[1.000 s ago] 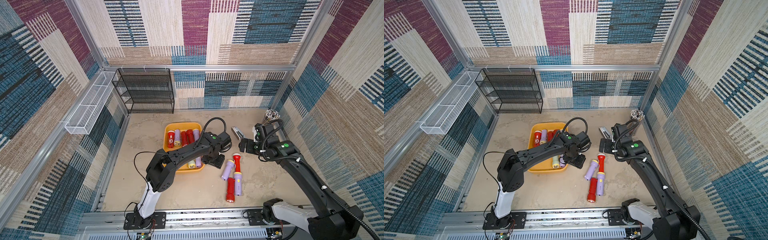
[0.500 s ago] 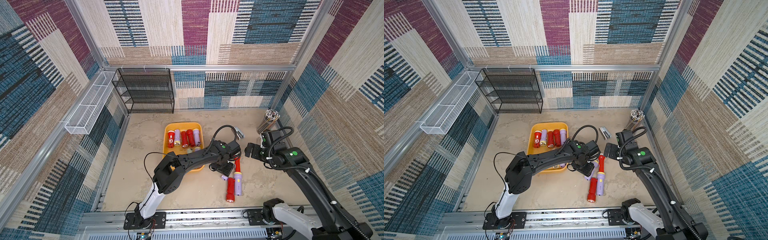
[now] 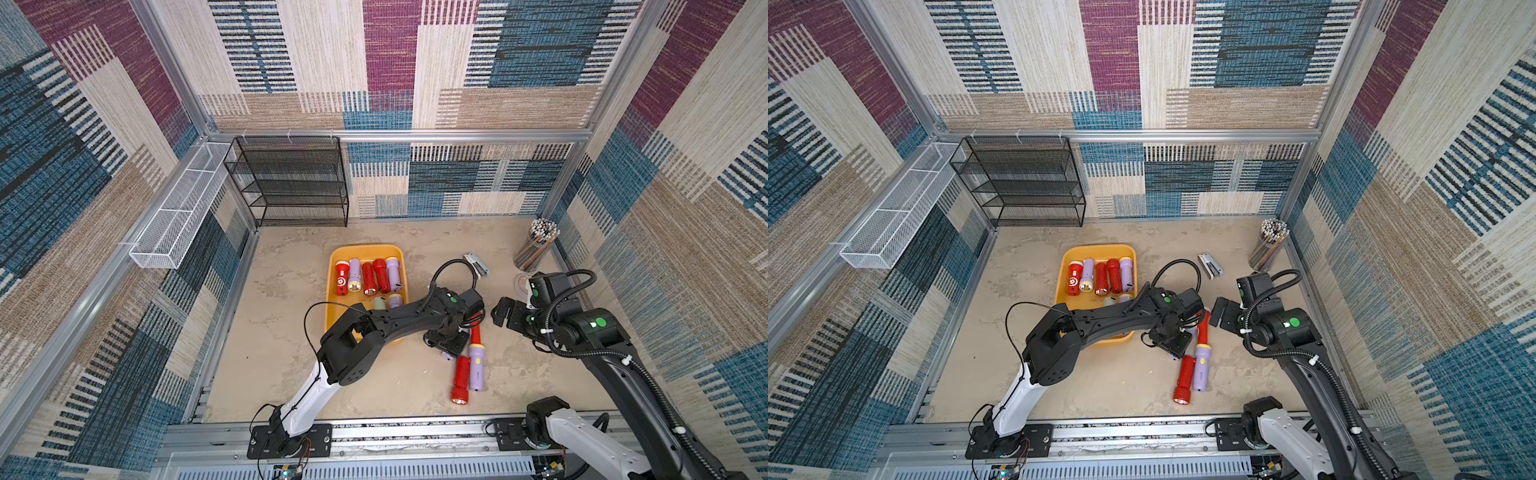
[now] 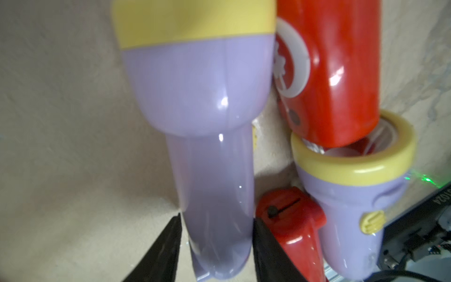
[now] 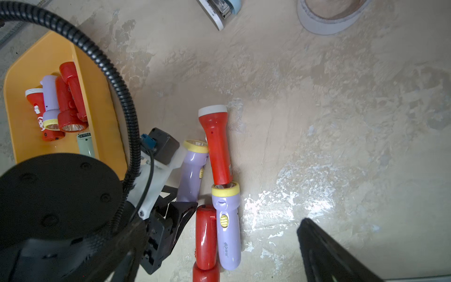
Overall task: Put the flashlights into the storage boxes
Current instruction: Pick up the flashlight from the center of the board.
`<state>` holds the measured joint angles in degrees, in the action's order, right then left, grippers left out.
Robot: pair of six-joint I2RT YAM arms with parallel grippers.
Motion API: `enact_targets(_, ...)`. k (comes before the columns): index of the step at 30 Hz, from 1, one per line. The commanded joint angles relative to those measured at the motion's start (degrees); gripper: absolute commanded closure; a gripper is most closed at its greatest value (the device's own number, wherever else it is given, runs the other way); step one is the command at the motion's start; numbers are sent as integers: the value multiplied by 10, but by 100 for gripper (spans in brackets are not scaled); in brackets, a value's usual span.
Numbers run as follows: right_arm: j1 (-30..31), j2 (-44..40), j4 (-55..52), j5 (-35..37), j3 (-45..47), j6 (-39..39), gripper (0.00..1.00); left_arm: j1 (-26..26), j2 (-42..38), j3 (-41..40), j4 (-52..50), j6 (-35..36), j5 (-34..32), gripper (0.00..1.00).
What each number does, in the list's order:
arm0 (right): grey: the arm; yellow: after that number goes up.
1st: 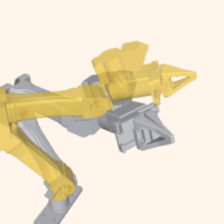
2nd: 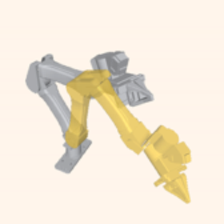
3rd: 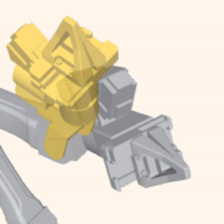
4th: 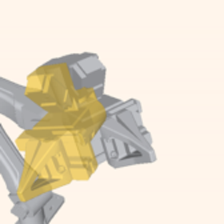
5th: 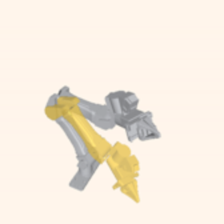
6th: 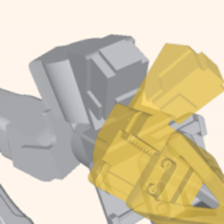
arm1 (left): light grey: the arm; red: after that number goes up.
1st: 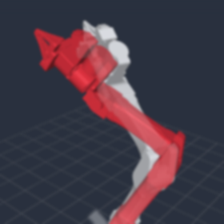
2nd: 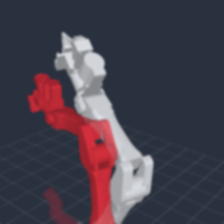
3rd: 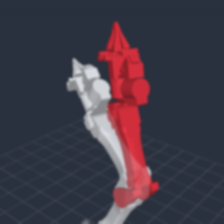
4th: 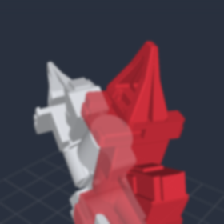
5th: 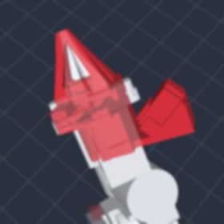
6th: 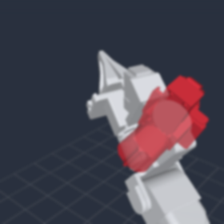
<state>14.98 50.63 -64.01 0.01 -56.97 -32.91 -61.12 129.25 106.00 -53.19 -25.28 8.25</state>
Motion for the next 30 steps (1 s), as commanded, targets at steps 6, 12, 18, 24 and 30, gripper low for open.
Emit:
enact_targets(6,0,-19,-27,-5,6,-5,0,2,17,16,1,-4,-8,72)
enact_targets(12,0,-29,-35,-30,22,-8,0,9,8,16,-14,4,-26,82)
enact_targets(18,0,-44,-41,-48,29,-15,0,27,-1,30,-40,15,-45,87)
enact_targets(24,0,-42,-41,-49,30,-12,0,58,-16,63,-69,25,-51,87)
enact_targets(30,0,-14,-14,-57,21,-3,0,80,-45,135,-117,35,-83,87)
